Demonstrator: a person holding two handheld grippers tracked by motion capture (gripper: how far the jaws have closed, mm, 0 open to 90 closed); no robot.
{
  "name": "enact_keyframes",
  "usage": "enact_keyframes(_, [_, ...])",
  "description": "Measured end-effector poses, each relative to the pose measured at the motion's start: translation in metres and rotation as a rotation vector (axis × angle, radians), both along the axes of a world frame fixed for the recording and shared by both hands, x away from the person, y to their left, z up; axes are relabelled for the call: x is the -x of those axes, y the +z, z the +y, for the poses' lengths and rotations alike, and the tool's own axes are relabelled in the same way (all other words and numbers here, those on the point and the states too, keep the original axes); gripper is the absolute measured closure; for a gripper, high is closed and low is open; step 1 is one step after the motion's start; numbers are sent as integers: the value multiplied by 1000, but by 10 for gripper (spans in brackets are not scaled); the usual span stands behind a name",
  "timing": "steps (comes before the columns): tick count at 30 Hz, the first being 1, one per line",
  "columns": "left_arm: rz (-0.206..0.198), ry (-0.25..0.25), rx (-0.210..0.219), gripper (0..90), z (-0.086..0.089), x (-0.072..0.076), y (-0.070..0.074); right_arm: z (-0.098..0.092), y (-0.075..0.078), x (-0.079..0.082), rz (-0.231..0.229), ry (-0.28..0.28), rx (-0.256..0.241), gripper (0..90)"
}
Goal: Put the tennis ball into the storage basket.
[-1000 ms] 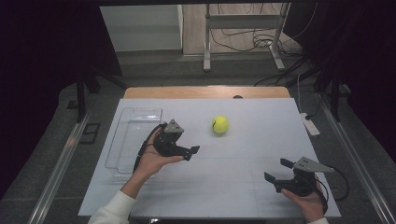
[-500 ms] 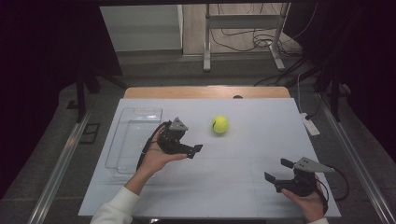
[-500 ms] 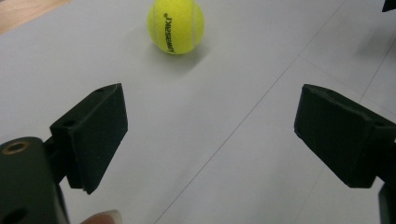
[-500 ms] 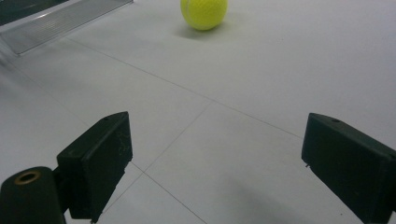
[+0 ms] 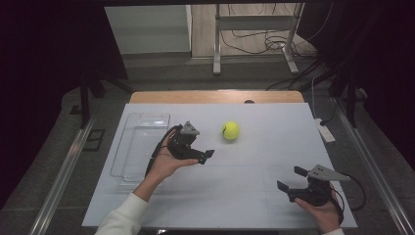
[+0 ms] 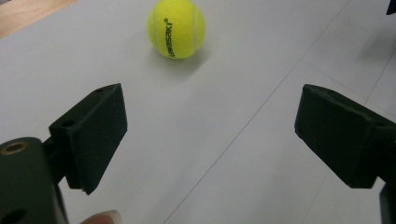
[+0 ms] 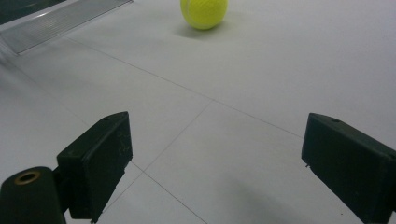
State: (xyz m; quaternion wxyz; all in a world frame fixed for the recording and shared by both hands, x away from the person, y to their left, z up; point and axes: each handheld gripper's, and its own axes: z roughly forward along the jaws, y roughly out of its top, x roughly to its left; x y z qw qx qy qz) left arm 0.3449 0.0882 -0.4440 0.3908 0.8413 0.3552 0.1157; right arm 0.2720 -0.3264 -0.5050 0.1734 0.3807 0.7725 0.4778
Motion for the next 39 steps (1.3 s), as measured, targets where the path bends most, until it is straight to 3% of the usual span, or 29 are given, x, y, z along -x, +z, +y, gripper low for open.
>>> enact_keyframes(39, [30, 13, -42, 105, -18, -33, 3, 1, -2, 0, 7, 2, 9, 90])
